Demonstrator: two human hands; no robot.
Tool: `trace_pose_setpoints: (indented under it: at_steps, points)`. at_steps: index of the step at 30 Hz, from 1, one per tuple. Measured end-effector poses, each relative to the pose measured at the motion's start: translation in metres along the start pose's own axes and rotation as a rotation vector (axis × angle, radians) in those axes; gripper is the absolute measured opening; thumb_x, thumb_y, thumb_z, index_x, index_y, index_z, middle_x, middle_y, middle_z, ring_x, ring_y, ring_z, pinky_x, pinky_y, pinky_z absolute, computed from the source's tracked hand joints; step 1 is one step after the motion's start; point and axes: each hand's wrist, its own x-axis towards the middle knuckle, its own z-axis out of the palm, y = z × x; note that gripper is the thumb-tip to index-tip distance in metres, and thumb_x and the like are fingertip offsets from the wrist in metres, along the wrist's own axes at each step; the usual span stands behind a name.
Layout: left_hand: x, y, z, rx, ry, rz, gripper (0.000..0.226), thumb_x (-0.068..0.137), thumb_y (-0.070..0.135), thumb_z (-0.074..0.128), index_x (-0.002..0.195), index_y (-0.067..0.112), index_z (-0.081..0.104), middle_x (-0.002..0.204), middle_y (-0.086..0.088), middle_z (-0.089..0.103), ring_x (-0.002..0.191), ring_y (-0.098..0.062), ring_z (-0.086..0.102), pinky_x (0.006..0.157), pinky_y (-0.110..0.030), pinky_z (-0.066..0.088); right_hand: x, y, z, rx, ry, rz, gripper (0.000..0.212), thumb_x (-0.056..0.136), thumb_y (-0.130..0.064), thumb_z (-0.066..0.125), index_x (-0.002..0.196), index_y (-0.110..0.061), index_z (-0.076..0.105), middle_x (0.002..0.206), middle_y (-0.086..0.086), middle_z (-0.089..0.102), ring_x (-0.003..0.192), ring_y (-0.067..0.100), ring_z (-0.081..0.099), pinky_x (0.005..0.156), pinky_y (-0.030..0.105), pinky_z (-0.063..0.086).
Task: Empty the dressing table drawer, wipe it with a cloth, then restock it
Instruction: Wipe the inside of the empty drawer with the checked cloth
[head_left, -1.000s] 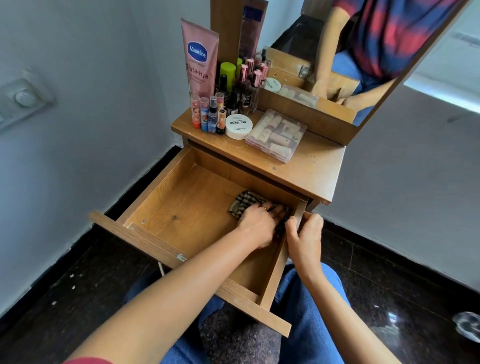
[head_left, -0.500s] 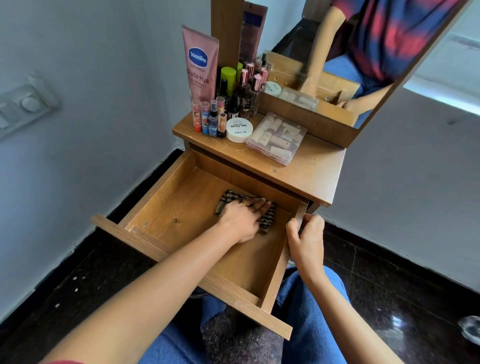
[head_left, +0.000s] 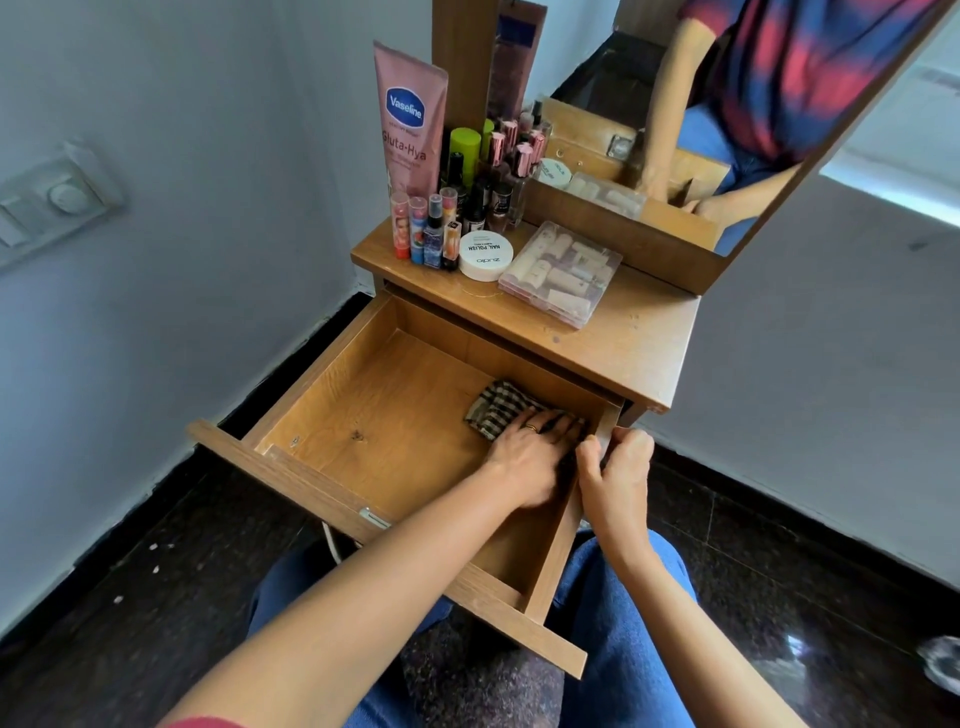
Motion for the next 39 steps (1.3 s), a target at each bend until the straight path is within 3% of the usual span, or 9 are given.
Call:
trace_pose_setpoints:
  at_steps: [6,13,18,24,28,34,36,38,39]
  points:
    - [-0.008,-0.002,-0.011,0.013,-0.002,0.025,0.072,0.091,0.013,0.049,0.152,0.019,0.012,0.160,0.000,0.010,0.147,-0.020,0.005,0.118,-0.037,0.002,0.004,0.000,-0.003,-0.060,0.017,-0.035,0.015,0.089,-0.020,0.051,0.089,-0.009,0.040,0.093,0.008,0.041,0.088,0.023,0.044,0.078,0.040,0.043]
    - [-0.028,-0.017,-0.001,0.001,-0.074,0.134,0.067,0.091,0.013,0.047,0.152,0.018,0.018,0.159,-0.001,0.017,0.147,-0.024,0.010,0.119,-0.042,0.016,0.004,-0.004,-0.003,-0.092,0.010,-0.024,0.015,0.092,-0.022,0.048,0.091,-0.009,0.040,0.095,0.009,0.041,0.089,0.027,0.047,0.082,0.045,0.044]
    - [-0.042,-0.026,0.005,0.043,-0.234,0.205,0.056,0.091,0.009,0.044,0.146,0.015,0.034,0.158,-0.004,0.022,0.147,-0.019,0.011,0.118,-0.040,0.019,0.002,-0.008,-0.005,-0.094,0.004,-0.002,0.016,0.091,-0.025,0.047,0.092,-0.011,0.038,0.097,0.010,0.043,0.090,0.031,0.050,0.082,0.046,0.045]
    - [-0.065,-0.031,-0.008,-0.075,-0.471,0.234,0.049,0.103,0.015,0.032,0.150,0.024,0.025,0.158,-0.001,0.022,0.147,-0.017,0.008,0.118,-0.031,0.012,0.000,-0.015,-0.009,-0.118,0.016,0.004,0.016,0.090,-0.025,0.048,0.091,-0.012,0.038,0.095,0.009,0.043,0.088,0.032,0.051,0.081,0.048,0.046]
    - [-0.069,-0.031,-0.013,-0.060,-0.637,0.229,0.051,0.101,0.016,0.032,0.149,0.031,0.026,0.156,0.001,0.027,0.145,-0.021,0.020,0.118,-0.039,0.018,-0.001,-0.019,-0.010,-0.143,0.014,0.010,0.017,0.090,-0.026,0.048,0.091,-0.011,0.039,0.096,0.012,0.044,0.086,0.032,0.052,0.081,0.049,0.048]
    - [-0.085,-0.023,-0.031,-0.130,-0.613,0.206,0.050,0.098,0.014,0.033,0.144,0.032,0.040,0.151,0.005,0.037,0.137,-0.020,0.035,0.114,-0.032,0.025,-0.001,-0.021,-0.011,-0.217,-0.003,-0.016,0.024,0.090,-0.030,0.045,0.092,-0.006,0.042,0.093,0.012,0.044,0.084,0.034,0.052,0.077,0.047,0.048]
    - [-0.093,-0.027,-0.031,-0.223,-0.525,0.208,0.049,0.098,0.012,0.034,0.140,0.033,0.047,0.145,0.004,0.046,0.123,-0.018,0.051,0.107,-0.031,0.037,-0.002,-0.025,-0.013,-0.281,-0.019,-0.004,0.026,0.092,-0.029,0.046,0.094,-0.003,0.045,0.095,0.015,0.046,0.087,0.036,0.052,0.078,0.047,0.047]
    - [-0.105,-0.034,-0.031,-0.378,-0.368,0.154,0.044,0.099,0.013,0.035,0.135,0.031,0.052,0.123,0.006,0.062,0.075,-0.009,0.061,0.073,-0.023,0.053,-0.003,-0.030,-0.015,-0.463,-0.018,-0.042,0.031,0.093,-0.027,0.049,0.101,0.003,0.049,0.100,0.021,0.049,0.093,0.040,0.052,0.080,0.047,0.044]
    - [-0.110,-0.040,-0.031,-0.464,-0.261,0.100,0.040,0.101,0.013,0.036,0.134,0.028,0.053,0.102,0.011,0.065,0.055,-0.006,0.051,0.055,-0.018,0.047,-0.004,-0.033,-0.017,-0.564,-0.007,-0.100,0.034,0.092,-0.026,0.052,0.107,0.005,0.050,0.105,0.024,0.050,0.096,0.041,0.051,0.081,0.047,0.042]
